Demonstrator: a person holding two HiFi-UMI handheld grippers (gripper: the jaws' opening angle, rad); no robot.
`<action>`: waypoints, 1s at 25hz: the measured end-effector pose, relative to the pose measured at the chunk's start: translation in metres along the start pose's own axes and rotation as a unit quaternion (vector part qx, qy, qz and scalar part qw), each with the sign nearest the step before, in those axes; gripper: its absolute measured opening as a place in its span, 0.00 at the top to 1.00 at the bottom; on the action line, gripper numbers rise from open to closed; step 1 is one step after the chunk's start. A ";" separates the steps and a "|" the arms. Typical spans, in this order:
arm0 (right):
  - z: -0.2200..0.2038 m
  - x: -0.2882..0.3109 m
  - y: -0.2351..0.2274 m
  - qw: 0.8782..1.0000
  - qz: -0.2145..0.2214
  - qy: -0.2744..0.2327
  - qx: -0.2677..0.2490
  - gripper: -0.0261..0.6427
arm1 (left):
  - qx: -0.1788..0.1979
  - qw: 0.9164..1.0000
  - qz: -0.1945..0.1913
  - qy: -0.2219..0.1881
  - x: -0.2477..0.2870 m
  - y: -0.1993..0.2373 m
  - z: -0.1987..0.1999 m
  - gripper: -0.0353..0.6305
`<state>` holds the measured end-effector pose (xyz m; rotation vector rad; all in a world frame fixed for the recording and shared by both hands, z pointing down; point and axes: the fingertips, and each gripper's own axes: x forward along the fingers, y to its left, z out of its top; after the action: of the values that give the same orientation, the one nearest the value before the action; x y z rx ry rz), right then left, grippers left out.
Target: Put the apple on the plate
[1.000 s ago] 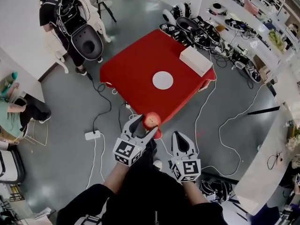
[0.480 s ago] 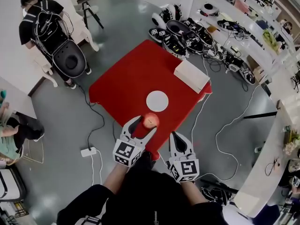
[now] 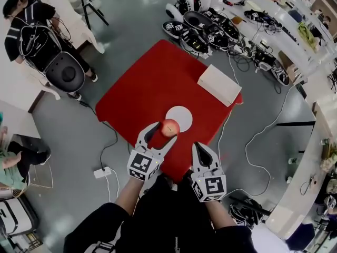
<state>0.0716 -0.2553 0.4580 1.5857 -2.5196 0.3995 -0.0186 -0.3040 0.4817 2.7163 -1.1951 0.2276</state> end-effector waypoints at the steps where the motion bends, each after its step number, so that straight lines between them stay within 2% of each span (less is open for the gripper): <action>1: 0.000 0.004 -0.003 1.000 -0.001 0.002 0.000 0.94 | -0.002 1.000 -0.001 0.003 0.004 0.003 -0.002 0.51; 6: -0.005 0.018 -0.014 1.000 -0.002 0.018 0.005 0.94 | -0.005 1.000 -0.003 0.015 0.021 0.008 -0.011 0.51; 11: -0.007 0.030 -0.017 1.000 0.004 0.028 0.005 0.94 | 0.000 1.000 -0.004 0.009 0.036 0.015 -0.013 0.51; 25: -0.038 0.030 -0.026 0.998 0.014 0.055 0.008 0.94 | -0.009 1.000 0.006 0.014 0.067 0.016 -0.062 0.51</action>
<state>0.0812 -0.2807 0.5059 1.4910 -2.4651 0.4979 0.0100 -0.3495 0.5571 2.6826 -1.2004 0.2550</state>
